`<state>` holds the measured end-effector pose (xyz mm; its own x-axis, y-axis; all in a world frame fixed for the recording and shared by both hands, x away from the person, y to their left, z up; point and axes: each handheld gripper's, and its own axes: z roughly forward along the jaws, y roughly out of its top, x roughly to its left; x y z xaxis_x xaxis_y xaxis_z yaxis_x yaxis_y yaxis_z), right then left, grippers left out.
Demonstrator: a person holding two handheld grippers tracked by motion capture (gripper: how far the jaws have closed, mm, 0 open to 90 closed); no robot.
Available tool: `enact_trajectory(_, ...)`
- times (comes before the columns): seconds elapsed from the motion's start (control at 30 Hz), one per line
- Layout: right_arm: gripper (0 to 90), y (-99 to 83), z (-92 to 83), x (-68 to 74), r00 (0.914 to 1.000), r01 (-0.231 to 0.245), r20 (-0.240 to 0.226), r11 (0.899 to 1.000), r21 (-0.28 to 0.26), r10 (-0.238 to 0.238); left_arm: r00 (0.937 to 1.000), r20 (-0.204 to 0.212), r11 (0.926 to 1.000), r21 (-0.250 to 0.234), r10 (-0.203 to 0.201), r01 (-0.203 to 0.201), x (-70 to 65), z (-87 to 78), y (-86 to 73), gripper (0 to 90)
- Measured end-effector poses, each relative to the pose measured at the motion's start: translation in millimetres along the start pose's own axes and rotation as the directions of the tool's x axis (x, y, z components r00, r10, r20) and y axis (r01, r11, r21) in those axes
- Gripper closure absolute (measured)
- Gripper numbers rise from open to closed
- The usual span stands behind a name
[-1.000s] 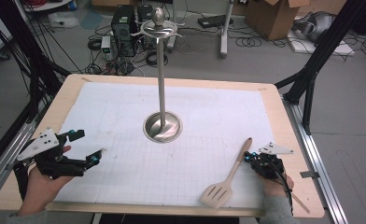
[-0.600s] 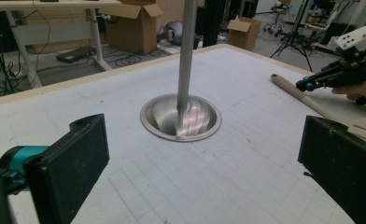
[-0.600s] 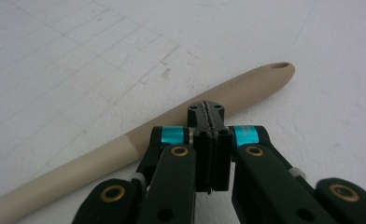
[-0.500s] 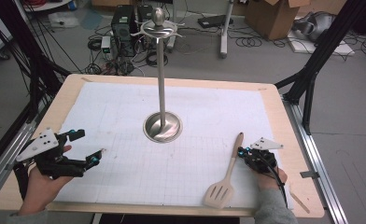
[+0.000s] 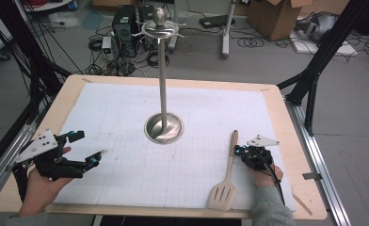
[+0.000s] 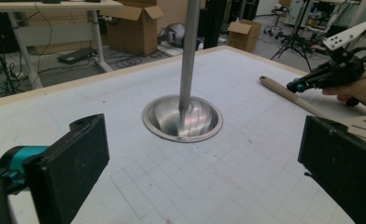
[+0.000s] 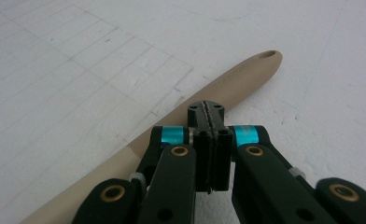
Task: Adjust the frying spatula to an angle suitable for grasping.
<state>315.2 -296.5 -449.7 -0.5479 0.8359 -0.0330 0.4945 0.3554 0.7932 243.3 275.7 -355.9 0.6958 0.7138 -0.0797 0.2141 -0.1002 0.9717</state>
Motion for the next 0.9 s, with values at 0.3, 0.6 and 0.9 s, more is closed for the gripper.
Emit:
enact_trajectory(0.3, 90.0, 7.1, 8.6, 6.5, 0.9998, 0.009, -0.020, 1.000, 0.001, -0.009, 1.0000, -0.005, 1.0000, 0.001, 0.001, -0.001, 0.8, -1.7, -0.3, 2.4)
enact_trajectory(0.6, 90.0, 12.0, 15.2, 12.2, 0.9985, 0.022, -0.051, 1.000, -0.002, -0.022, 1.0000, -0.006, 1.0000, -0.004, -0.001, 0.001, 0.3, -2.0, -0.2, 2.4)
enact_trajectory(0.9, 90.0, 11.3, 9.6, 8.9, 0.9971, -0.026, -0.072, 1.000, -0.005, 0.025, 1.0000, -0.006, 1.0000, -0.003, -0.003, 0.003, 1.2, -2.2, -0.7, 2.4)
